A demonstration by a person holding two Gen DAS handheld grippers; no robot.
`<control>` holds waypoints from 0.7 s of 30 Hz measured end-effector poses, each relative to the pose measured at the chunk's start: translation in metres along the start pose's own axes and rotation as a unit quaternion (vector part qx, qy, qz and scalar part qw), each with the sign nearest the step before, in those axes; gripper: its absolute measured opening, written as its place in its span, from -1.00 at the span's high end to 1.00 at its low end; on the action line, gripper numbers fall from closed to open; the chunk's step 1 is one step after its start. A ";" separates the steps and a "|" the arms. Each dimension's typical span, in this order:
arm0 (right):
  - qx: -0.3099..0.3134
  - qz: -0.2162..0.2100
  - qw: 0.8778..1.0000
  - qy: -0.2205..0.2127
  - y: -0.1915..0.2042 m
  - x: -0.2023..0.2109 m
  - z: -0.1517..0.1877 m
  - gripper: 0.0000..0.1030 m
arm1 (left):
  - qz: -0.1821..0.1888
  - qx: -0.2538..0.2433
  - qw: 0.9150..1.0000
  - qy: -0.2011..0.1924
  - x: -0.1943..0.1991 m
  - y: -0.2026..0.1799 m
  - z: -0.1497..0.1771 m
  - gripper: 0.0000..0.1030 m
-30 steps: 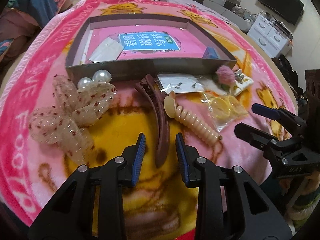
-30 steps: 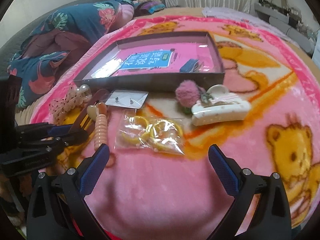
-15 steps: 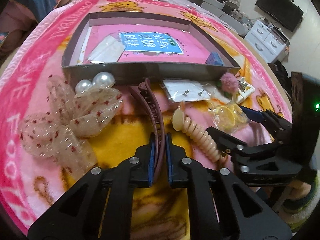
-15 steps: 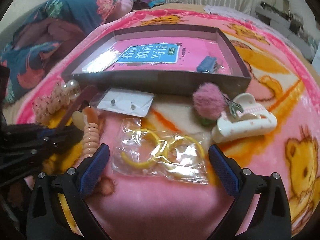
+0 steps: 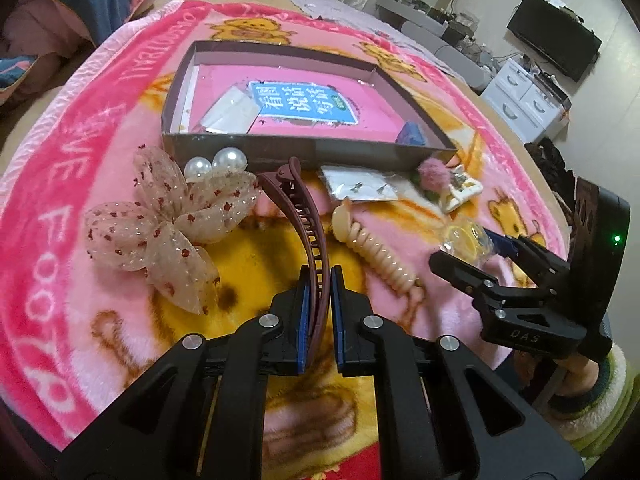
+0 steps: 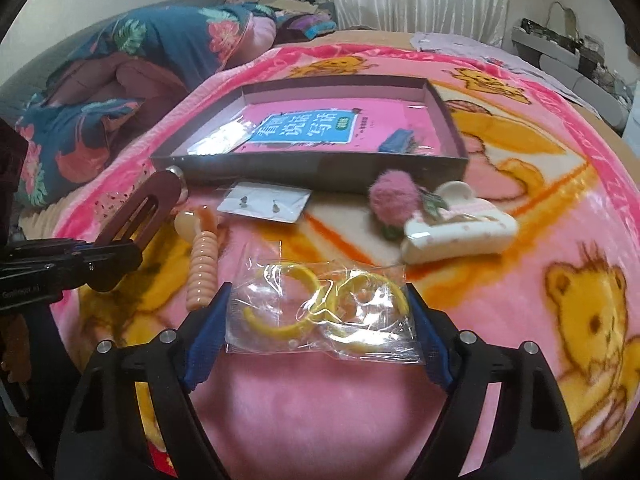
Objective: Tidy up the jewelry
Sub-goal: 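Carry the brown claw clip and the earrings bag into the box with both tools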
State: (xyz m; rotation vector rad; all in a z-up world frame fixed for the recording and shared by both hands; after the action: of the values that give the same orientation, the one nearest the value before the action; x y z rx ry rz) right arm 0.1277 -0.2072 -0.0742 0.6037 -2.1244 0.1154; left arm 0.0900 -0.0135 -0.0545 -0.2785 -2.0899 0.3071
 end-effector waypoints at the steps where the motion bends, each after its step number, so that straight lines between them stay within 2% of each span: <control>1: -0.006 -0.001 1.000 -0.003 -0.002 0.004 0.001 -0.57 | 0.002 0.000 1.000 -0.003 0.003 -0.001 -0.001 0.93; 12: -0.021 0.013 0.999 -0.045 -0.014 0.042 -0.004 -0.57 | 0.015 -0.015 0.999 -0.030 0.016 -0.017 -0.025 0.93; 21: -0.022 0.034 0.997 -0.063 -0.024 0.055 -0.014 -0.57 | 0.033 -0.027 0.999 -0.031 0.006 -0.027 -0.050 0.93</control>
State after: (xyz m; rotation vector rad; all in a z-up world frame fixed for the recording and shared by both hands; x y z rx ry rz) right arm 0.1228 -0.2444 -0.0252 0.5249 -2.2641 0.0697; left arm 0.1277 -0.0316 -0.0159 -0.3751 -2.1550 0.3027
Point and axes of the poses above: each gripper's, at about its wrist camera, not at the fingertips, and x roughly against the way its jaws point, y to its left, z to its underside, the point moved 2 cm from there along -x, roughly the way its jaws point, and after that the axes turned 4 degrees about y, right-handed, at the moved point
